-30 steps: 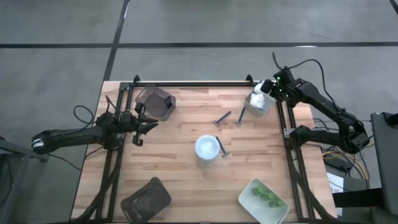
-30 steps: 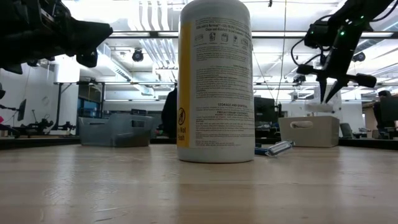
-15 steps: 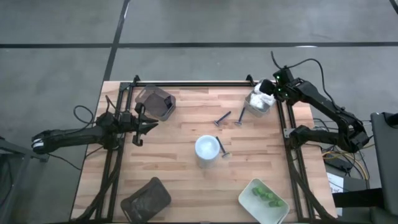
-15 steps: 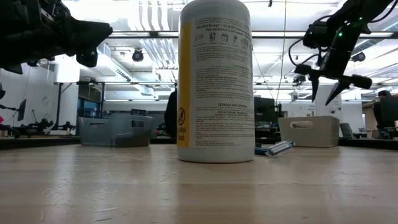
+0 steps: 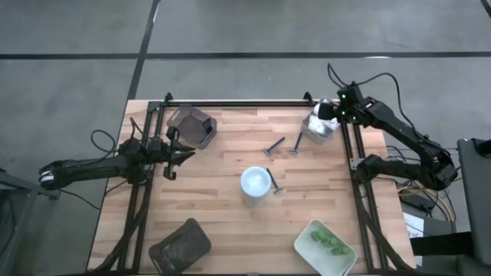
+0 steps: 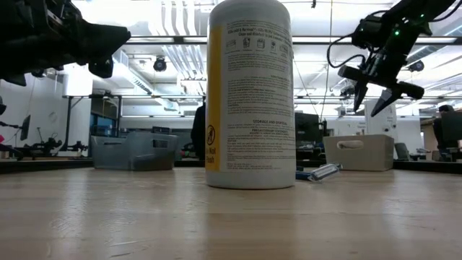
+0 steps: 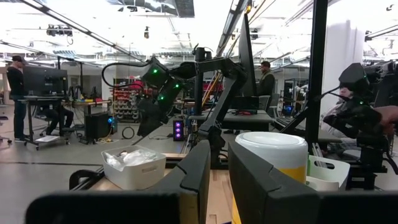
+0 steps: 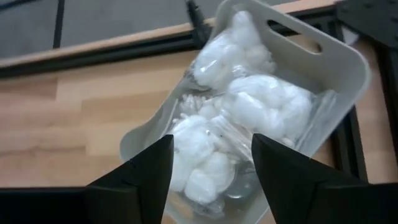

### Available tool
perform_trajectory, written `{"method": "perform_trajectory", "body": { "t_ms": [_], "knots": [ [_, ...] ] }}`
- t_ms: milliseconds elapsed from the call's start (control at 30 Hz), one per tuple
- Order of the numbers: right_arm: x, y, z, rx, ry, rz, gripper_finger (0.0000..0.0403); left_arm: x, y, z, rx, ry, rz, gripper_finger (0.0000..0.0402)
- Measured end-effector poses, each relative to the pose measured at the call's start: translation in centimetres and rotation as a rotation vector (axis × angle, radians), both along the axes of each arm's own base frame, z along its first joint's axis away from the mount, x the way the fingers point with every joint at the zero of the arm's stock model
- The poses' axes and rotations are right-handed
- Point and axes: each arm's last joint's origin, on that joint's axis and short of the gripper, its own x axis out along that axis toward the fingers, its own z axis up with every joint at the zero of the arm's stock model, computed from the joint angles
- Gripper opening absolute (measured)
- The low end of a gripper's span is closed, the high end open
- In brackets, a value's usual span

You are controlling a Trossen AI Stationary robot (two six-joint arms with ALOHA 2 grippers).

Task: Pick & Place Travel size toiletries
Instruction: Move the white disinfectant wipes to the top middle of the table

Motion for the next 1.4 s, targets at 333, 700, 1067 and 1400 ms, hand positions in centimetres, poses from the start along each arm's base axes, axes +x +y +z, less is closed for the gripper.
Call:
{"method": "perform_trajectory", "body": {
  "t_ms": [333, 700, 1067, 1400],
  "knots": [
    [2.2, 1.7, 0.0, 0.046, -0.067, 0.222, 0.0209, 0.0, 0.0, 0.0, 0.0, 0.0, 0.0, 0.0062],
    [5.1, 4.5, 0.3, 0.055, -0.134, 0.427, 0.0195, 0.0, 0.0, 0.0, 0.0, 0.0, 0.0, 0.0062],
    [6.6, 6.2, 3.0, 0.01, -0.199, 0.635, 0.0173, 0.0, 0.0, 0.0, 0.0, 0.0, -0.001, 0.0062],
    [7.5, 7.7, 5.3, -0.036, -0.246, 0.739, 0.0178, 0.0, 0.0, 0.0, 0.0, 0.0, 0.0, 0.0062]
  ]
}}
